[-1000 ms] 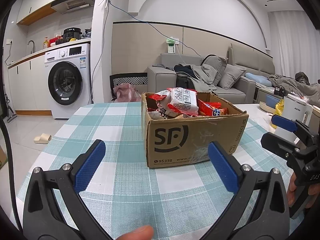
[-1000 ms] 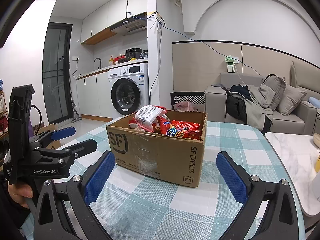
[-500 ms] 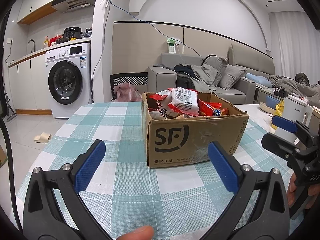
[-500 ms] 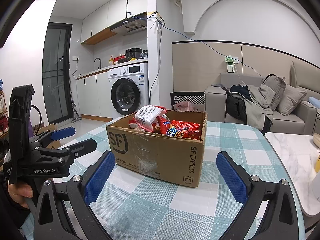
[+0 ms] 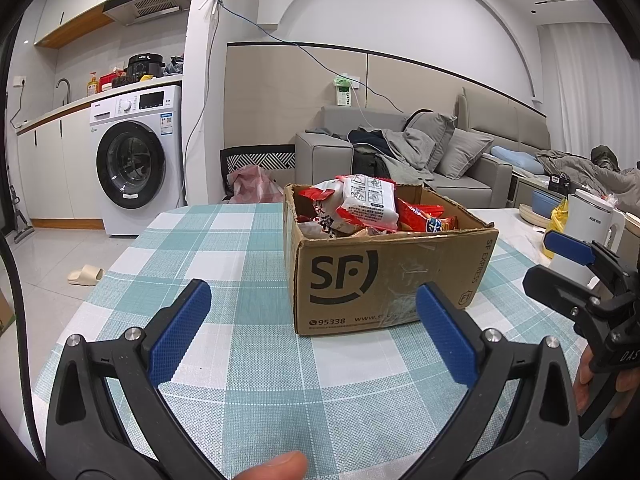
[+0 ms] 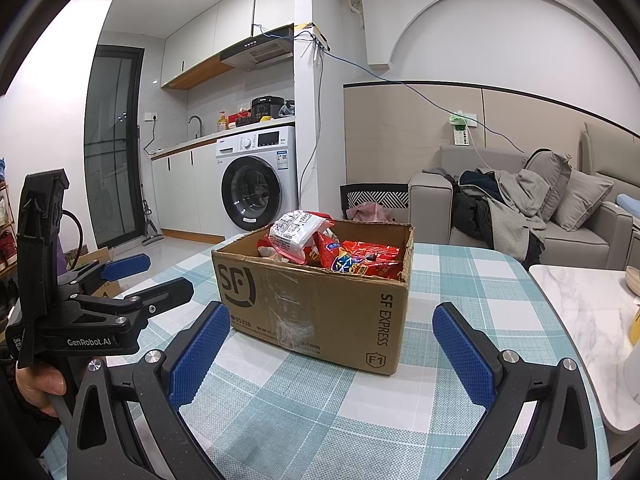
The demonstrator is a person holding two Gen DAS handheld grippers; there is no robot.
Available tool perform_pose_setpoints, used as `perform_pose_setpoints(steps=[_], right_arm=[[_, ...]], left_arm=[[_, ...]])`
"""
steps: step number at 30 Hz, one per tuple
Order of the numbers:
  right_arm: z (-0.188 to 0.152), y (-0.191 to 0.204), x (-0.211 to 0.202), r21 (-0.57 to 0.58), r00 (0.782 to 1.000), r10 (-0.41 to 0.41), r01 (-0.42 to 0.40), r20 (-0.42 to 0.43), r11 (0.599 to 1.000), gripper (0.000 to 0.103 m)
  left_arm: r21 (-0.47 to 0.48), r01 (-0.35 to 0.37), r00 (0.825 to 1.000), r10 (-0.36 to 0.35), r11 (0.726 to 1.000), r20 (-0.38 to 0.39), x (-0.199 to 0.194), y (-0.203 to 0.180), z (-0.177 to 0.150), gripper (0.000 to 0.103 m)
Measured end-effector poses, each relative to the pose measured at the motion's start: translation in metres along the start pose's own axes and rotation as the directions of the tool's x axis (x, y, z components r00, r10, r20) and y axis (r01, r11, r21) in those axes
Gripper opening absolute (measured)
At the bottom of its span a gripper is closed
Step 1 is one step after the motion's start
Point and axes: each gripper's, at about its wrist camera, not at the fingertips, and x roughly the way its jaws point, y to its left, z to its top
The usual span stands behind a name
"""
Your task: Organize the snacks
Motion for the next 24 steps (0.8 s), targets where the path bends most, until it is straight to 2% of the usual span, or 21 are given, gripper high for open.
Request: perform_pose_setpoints(steps=[24], right_arm=[[-0.0002, 0.0, 0.0001, 0.0, 1.0, 0.001, -0.001, 0.0, 1.0, 0.103]], left_arm=[[0.0, 0.005, 1.0, -0.005, 1.0, 0.002, -0.0001, -0.0005, 0.0004, 0.102]])
